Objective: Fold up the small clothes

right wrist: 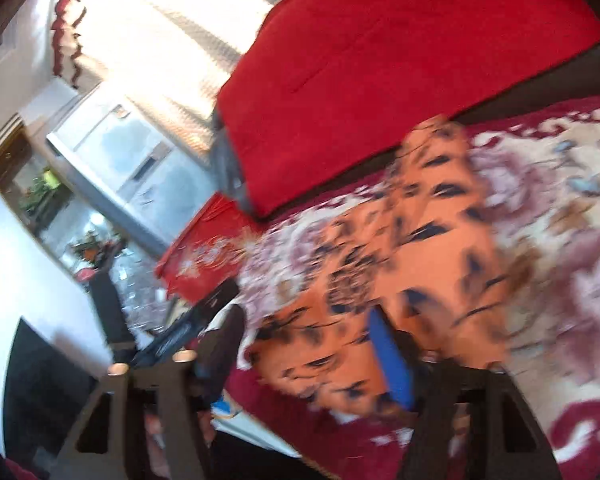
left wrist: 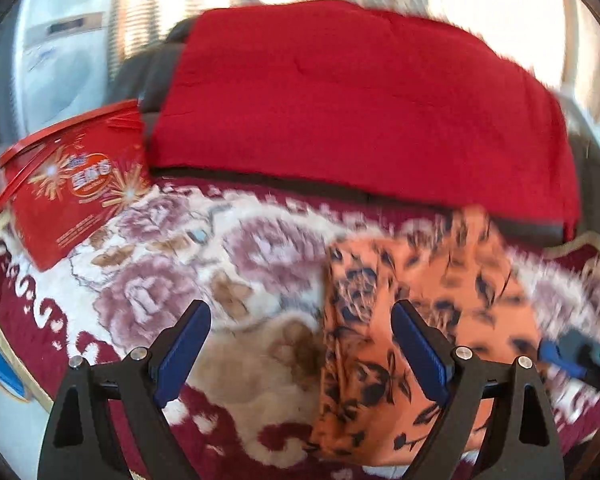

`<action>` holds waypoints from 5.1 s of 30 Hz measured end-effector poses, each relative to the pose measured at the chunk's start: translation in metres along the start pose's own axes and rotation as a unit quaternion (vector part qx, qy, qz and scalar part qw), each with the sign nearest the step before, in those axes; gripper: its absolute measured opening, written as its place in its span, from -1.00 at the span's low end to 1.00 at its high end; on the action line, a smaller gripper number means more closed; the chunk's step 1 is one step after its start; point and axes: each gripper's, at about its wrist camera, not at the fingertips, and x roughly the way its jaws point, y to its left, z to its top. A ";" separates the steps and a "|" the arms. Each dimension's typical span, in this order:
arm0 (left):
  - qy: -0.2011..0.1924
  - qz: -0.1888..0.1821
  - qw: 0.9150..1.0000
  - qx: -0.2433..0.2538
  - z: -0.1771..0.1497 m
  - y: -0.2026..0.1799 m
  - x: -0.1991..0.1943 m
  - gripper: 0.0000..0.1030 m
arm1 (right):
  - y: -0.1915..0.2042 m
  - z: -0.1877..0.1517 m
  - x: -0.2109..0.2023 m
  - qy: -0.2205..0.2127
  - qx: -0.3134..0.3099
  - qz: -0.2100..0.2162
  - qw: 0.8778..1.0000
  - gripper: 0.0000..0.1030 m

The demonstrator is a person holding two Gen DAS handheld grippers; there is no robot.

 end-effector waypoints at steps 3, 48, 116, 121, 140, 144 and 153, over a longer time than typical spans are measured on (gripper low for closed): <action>0.114 0.002 0.993 0.006 -0.015 -0.013 0.046 0.78 | -0.031 0.000 0.025 0.047 0.006 -0.069 0.996 -0.47; 0.093 0.056 0.990 0.091 -0.028 -0.053 0.054 0.80 | -0.064 -0.012 0.005 0.032 0.002 -0.123 0.992 -0.75; 0.039 0.054 0.996 0.067 -0.008 -0.053 0.032 0.80 | -0.048 0.001 -0.037 -0.057 -0.046 -0.064 0.995 -0.35; 0.072 0.056 0.994 0.065 -0.012 -0.051 0.049 0.80 | -0.055 0.006 -0.015 -0.031 -0.031 -0.065 0.997 -0.36; 0.088 0.091 0.989 0.078 0.010 -0.014 0.057 0.80 | -0.089 0.022 -0.038 -0.052 0.075 -0.010 0.996 0.35; 0.090 0.091 0.989 0.076 0.005 -0.011 0.063 0.80 | -0.089 0.022 -0.032 -0.045 0.076 -0.011 0.996 0.35; 0.066 0.089 0.991 0.069 0.009 -0.011 0.056 0.80 | -0.089 0.025 -0.029 -0.053 0.072 -0.009 0.996 0.35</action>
